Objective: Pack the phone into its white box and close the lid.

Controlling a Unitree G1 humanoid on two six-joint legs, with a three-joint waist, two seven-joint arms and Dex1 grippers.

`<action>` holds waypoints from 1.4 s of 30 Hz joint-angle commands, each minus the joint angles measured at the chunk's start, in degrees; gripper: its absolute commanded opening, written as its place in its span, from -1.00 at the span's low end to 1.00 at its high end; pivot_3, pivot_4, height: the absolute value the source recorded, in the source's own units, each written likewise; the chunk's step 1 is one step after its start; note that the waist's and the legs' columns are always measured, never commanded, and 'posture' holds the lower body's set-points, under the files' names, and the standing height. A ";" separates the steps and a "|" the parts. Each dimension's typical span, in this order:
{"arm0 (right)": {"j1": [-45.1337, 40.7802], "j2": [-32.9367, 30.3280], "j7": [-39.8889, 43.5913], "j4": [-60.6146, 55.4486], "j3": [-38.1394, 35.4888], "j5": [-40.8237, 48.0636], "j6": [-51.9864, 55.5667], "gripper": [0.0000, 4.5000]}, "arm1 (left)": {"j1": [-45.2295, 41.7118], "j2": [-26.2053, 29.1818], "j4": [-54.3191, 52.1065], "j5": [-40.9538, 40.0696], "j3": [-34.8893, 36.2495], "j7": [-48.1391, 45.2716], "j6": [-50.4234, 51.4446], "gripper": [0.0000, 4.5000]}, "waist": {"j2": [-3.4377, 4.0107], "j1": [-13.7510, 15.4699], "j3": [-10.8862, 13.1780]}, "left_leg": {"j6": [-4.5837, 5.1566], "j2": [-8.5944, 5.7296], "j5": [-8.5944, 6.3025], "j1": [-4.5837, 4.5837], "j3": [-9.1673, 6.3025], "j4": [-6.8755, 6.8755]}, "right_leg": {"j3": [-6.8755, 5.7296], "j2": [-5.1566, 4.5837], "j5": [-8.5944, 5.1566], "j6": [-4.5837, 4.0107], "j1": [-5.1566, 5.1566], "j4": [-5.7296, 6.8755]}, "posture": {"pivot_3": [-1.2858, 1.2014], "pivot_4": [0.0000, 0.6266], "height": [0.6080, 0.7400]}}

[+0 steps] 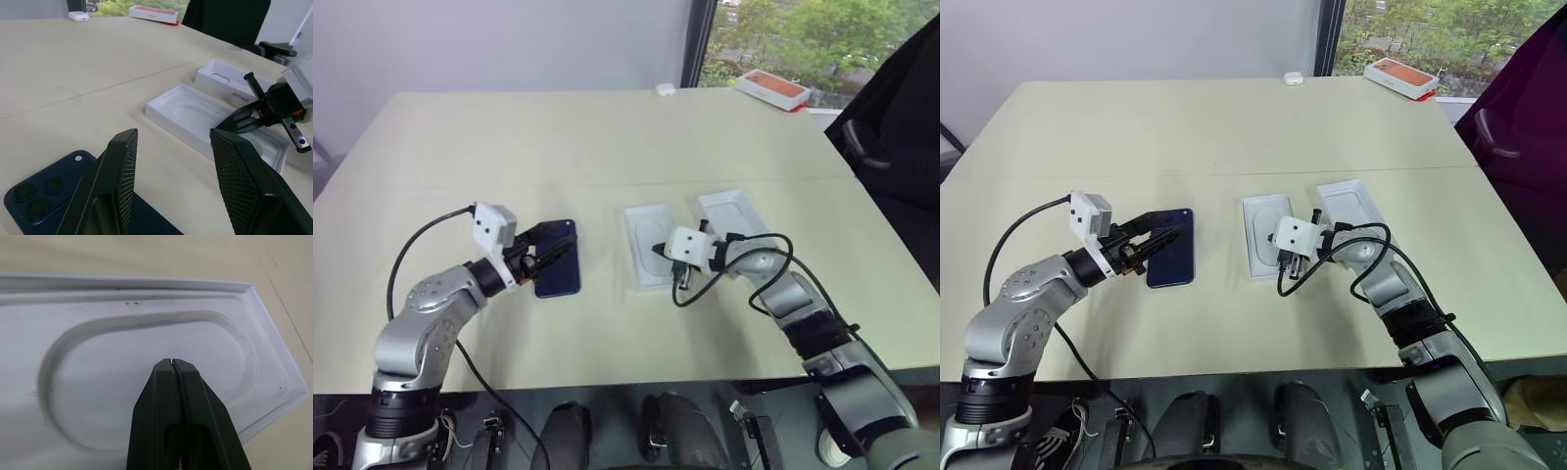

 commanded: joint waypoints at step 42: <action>-10.21 14.90 -1.83 -1.02 7.60 -3.11 7.77 -0.98 | -20.61 11.85 36.07 -16.74 11.72 0.77 45.12 0.10 | 0.04 -0.29 0.04 | -0.02 0.03 0.01 -0.10 -0.01 0.00 | -0.02 -0.04 0.02 -0.02 -0.14 0.10 | 0.03 -0.52 1.00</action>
